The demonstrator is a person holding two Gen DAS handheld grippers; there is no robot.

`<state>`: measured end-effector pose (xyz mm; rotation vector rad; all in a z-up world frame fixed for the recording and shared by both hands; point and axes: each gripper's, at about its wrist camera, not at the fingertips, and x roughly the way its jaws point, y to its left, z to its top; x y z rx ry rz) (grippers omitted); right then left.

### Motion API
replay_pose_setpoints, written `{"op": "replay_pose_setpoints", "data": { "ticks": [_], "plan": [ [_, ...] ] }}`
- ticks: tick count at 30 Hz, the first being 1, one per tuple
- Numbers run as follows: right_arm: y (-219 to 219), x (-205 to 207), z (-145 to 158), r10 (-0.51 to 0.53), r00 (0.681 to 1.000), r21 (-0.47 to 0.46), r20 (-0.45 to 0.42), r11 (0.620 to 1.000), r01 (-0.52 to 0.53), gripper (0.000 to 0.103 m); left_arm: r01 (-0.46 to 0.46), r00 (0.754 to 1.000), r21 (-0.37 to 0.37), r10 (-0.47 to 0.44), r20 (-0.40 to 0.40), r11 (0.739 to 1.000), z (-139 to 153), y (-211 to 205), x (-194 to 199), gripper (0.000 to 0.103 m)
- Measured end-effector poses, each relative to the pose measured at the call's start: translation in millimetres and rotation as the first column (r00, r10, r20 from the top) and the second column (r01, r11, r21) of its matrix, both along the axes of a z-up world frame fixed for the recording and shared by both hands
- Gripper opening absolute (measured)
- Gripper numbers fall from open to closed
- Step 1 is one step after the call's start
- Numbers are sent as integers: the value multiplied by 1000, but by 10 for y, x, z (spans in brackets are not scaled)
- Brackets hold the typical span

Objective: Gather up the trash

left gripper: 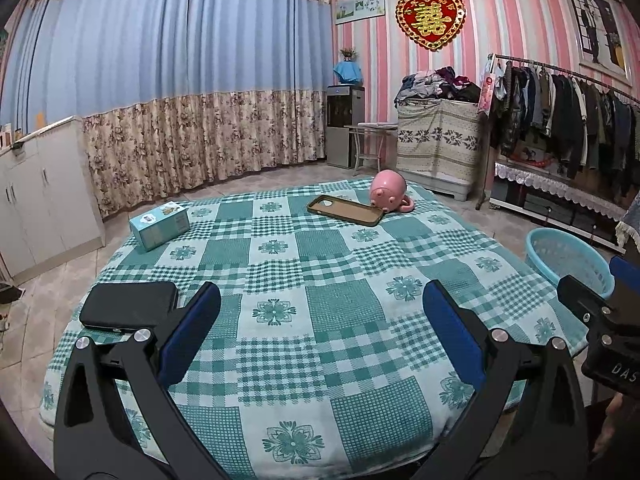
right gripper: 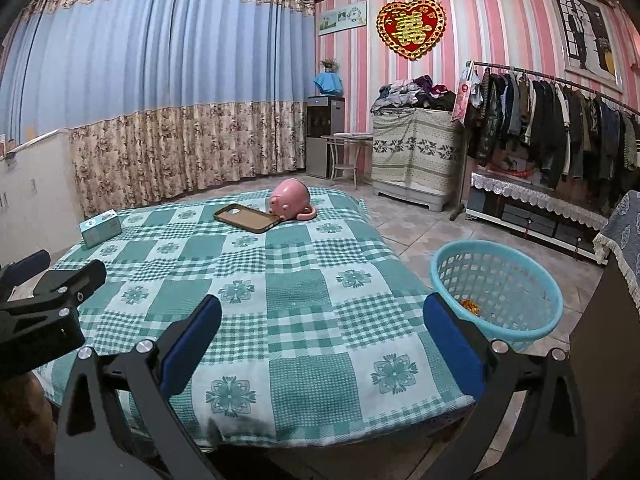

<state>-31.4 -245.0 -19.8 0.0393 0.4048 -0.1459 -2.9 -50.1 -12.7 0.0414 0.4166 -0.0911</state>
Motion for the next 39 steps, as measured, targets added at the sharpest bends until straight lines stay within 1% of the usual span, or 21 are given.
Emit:
{"op": "replay_pose_setpoints", "data": {
  "ticks": [14,19,27,39],
  "plan": [
    [38,-8,0,10,1000,-10,9,1000,-10,99,-4,1000,-13,4,6,1000,38,60,-30,98],
    [38,-13,12,11,1000,-13,13,1000,-11,99,-17,1000,-9,17,21,1000,42,57,-74,98],
    [41,-10,9,10,1000,-12,13,1000,-10,99,2,1000,-6,-2,20,1000,37,33,-99,98],
    [39,-15,12,11,1000,-13,14,1000,-10,99,2,1000,-3,-2,22,1000,33,31,-99,98]
  ]
}}
